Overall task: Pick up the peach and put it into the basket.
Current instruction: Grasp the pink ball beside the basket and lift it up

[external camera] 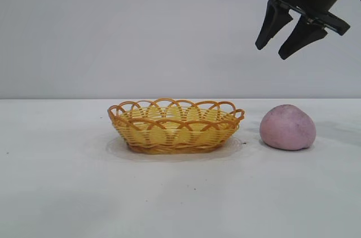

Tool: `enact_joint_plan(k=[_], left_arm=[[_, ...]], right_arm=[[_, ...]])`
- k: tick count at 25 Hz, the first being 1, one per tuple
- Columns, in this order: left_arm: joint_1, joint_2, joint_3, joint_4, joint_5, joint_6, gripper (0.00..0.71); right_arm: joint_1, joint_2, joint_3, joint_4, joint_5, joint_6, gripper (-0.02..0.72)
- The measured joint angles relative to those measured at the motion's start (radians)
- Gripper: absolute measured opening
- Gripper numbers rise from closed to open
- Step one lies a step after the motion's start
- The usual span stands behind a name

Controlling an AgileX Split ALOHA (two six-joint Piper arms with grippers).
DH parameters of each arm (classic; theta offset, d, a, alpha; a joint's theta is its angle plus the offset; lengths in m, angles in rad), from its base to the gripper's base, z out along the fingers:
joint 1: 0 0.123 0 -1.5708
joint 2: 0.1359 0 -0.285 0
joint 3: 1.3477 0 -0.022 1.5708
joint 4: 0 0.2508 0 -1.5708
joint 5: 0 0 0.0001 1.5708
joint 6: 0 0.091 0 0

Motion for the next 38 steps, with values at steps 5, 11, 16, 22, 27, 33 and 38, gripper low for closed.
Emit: enact_joint_plan(k=[5,11,16,22,27,33,38], left_arm=[[0.000,-0.258,0.168,-0.002,-0.014,0.000,0.346],[0.000,-0.604,0.248,-0.024,-0.020,0.000,0.346],[0.000,-0.745,0.285,-0.020,-0.022,-0.001,0.346],[0.000,-0.747,0.321,0.000,-0.078,-0.003,0.346],[0.000,-0.747,0.335,0.006,-0.099,-0.008,0.346],[0.000,-0.747,0.337,0.010,-0.105,-0.015,0.346],[0.000,-0.747,0.337,0.013,-0.105,-0.022,0.346]], right_arm=[[0.000,0.000,0.000,-0.032,0.000,0.000,0.371],[0.000,0.000,0.000,-0.042,-0.007,0.000,0.371],[0.000,0.002,-0.001,-0.040,-0.023,0.000,0.371],[0.000,0.002,-0.001,-0.038,0.003,0.000,0.371],[0.000,-0.005,-0.001,-0.056,0.009,0.000,0.371],[0.000,-0.076,-0.001,-0.196,0.035,0.000,0.371],[0.000,-0.157,-0.001,-0.295,0.136,0.000,0.371]])
